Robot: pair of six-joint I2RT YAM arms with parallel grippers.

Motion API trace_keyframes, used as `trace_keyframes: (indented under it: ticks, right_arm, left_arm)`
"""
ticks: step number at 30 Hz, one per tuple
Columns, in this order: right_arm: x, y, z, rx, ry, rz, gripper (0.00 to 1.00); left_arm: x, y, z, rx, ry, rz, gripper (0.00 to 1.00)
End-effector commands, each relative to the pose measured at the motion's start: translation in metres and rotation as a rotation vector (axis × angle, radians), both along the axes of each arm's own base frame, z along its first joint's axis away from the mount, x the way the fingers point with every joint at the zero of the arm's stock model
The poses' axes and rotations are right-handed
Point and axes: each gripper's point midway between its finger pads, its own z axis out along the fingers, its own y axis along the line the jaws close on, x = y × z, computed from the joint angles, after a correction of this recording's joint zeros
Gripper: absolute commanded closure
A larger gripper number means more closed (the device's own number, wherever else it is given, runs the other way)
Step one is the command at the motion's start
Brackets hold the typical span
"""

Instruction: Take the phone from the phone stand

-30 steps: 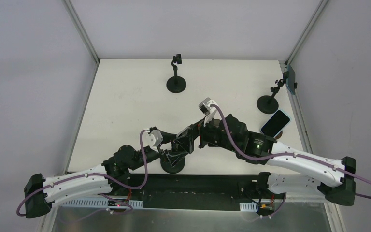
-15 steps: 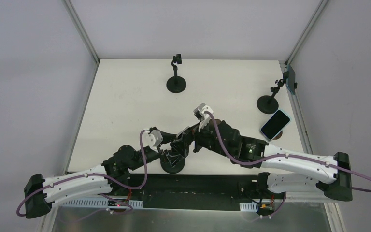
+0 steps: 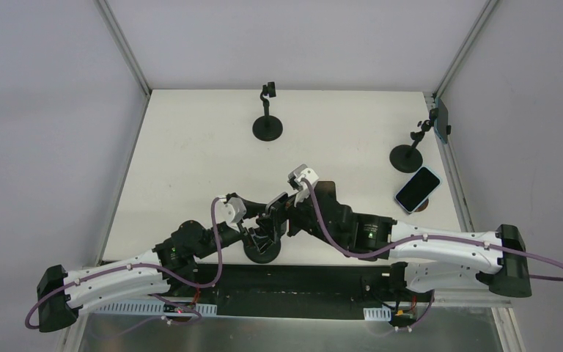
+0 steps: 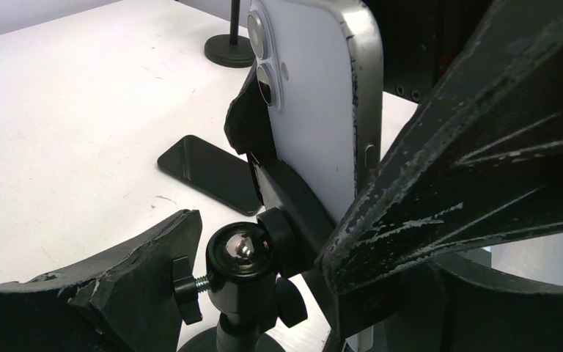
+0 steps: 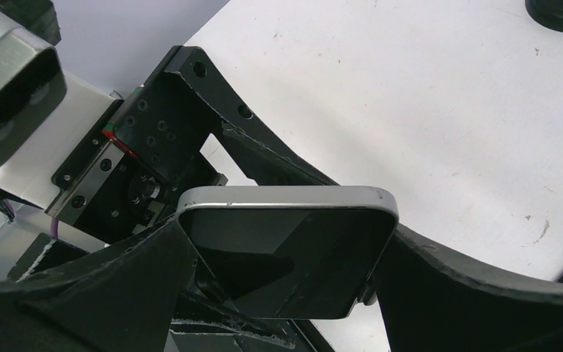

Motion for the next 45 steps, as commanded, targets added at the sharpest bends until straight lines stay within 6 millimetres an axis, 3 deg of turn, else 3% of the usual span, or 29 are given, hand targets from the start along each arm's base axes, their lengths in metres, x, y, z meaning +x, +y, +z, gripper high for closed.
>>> trace_keyframes:
  ticks: [1, 5, 12, 14, 17, 22, 34, 40, 42, 45]
  right_arm:
    - [-0.002, 0.01, 0.014, 0.037, -0.004, -0.007, 0.12]
    - [-0.002, 0.01, 0.009, 0.009, -0.013, -0.01, 0.16]
    - [-0.006, 0.009, 0.008, 0.0, -0.015, 0.004, 0.39]
    - [-0.008, 0.01, 0.005, -0.021, -0.021, 0.025, 0.56]
    - [0.002, 0.005, 0.0, -0.063, -0.028, -0.039, 0.98]
    - [0.007, 0.002, -0.003, -0.103, -0.003, -0.089, 1.0]
    - [0.021, -0.019, -0.008, -0.106, 0.027, -0.234, 1.0]
    - [0.008, -0.009, -0.016, -0.172, 0.001, -0.099, 0.92]
    - [0.007, -0.008, -0.017, -0.179, -0.019, -0.077, 1.0]
    - [0.005, -0.005, -0.016, -0.163, -0.065, -0.037, 1.0]
  left_arm:
    - [-0.005, 0.0, 0.032, -0.116, -0.025, -0.023, 1.0]
    - [-0.005, 0.001, 0.032, -0.119, -0.026, -0.024, 1.0]
    - [-0.008, 0.003, 0.032, -0.134, -0.026, -0.031, 1.0]
    - [-0.009, 0.004, 0.032, -0.137, -0.029, -0.034, 1.0]
    - [-0.014, 0.004, 0.033, -0.13, -0.063, -0.06, 1.0]
    - [-0.023, 0.001, 0.034, -0.127, -0.078, -0.116, 1.0]
    - [-0.025, 0.006, 0.04, -0.149, -0.101, -0.112, 1.0]
    - [-0.033, -0.004, 0.034, -0.11, -0.071, -0.176, 1.0]
    - [-0.035, -0.005, 0.035, -0.11, -0.069, -0.192, 1.0]
    - [-0.037, -0.003, 0.039, -0.125, -0.079, -0.193, 1.0]
